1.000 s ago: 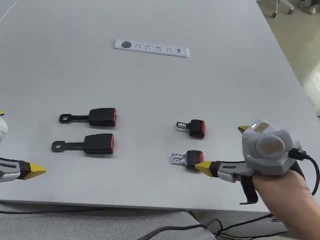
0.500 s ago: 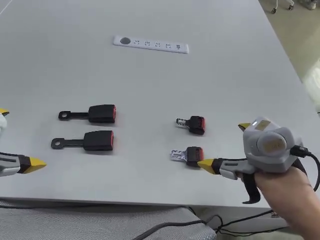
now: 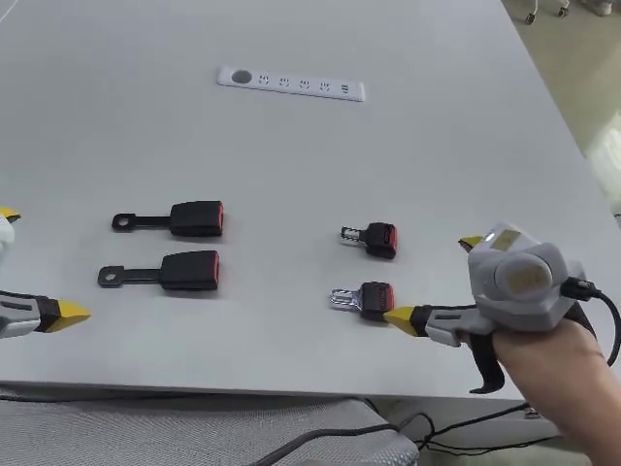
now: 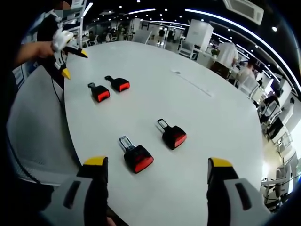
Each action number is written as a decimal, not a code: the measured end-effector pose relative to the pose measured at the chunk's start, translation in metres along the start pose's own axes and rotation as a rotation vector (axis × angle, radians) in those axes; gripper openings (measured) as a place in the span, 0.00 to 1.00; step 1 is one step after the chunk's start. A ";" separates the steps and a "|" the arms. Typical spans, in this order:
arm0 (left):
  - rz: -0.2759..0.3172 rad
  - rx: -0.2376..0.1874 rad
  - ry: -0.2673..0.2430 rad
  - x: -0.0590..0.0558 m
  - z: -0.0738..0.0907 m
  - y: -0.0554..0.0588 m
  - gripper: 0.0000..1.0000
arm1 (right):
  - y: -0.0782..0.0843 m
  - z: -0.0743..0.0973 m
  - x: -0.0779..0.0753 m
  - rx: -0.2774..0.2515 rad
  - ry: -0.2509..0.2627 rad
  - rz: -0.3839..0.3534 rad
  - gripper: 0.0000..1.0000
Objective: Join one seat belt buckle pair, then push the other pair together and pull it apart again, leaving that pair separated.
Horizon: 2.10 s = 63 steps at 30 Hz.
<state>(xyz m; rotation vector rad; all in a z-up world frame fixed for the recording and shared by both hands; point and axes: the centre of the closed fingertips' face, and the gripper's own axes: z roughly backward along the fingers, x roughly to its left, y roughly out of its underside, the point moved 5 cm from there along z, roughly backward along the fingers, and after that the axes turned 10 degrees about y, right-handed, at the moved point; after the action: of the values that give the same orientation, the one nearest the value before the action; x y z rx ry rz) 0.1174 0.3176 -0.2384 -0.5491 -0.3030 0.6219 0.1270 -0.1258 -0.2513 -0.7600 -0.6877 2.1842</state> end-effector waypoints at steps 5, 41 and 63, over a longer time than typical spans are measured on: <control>-0.021 0.003 0.010 -0.001 -0.002 -0.002 0.88 | 0.000 0.001 -0.002 -0.002 0.002 0.000 0.85; -0.271 0.064 0.215 -0.022 -0.057 -0.027 0.46 | -0.002 -0.024 0.027 0.011 -0.249 0.308 0.55; -0.370 0.096 0.339 -0.034 -0.104 -0.047 0.45 | 0.011 -0.059 0.039 0.090 -0.388 0.422 0.41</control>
<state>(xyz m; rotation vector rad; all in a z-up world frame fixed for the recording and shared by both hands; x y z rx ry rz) 0.1572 0.2236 -0.3005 -0.4807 -0.0499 0.1779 0.1407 -0.0885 -0.3110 -0.4648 -0.6540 2.7723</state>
